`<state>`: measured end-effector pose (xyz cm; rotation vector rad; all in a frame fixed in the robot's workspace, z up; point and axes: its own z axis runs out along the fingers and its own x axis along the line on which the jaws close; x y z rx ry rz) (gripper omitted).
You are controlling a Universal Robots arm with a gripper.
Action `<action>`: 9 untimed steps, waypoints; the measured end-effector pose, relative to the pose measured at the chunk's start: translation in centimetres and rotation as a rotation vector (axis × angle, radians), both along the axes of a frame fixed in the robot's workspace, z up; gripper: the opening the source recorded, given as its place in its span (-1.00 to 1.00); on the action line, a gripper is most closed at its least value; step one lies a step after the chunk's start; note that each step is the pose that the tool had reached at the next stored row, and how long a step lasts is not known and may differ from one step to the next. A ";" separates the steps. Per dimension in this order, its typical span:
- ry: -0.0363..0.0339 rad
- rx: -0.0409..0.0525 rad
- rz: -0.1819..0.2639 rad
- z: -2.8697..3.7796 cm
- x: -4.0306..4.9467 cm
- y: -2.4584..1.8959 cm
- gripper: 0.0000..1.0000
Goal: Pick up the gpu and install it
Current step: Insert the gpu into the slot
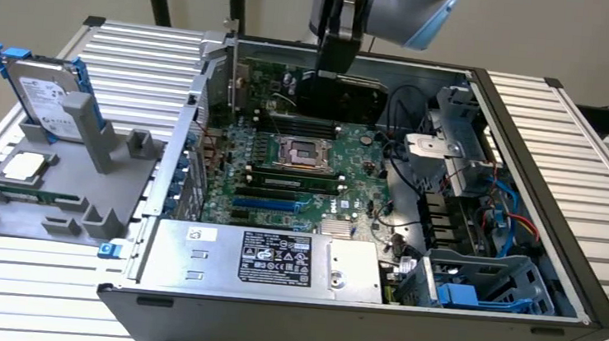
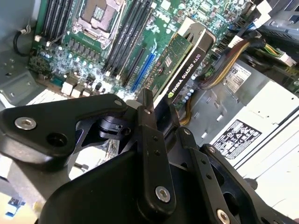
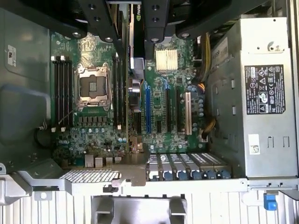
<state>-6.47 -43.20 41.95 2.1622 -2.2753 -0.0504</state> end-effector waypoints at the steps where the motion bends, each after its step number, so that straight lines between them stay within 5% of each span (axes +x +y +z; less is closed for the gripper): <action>1: -0.0015 -0.0001 0.000 -0.12 0.00 0.00 -1.00; 9: -0.0021 -0.0001 0.000 -0.72 0.00 0.00 -1.00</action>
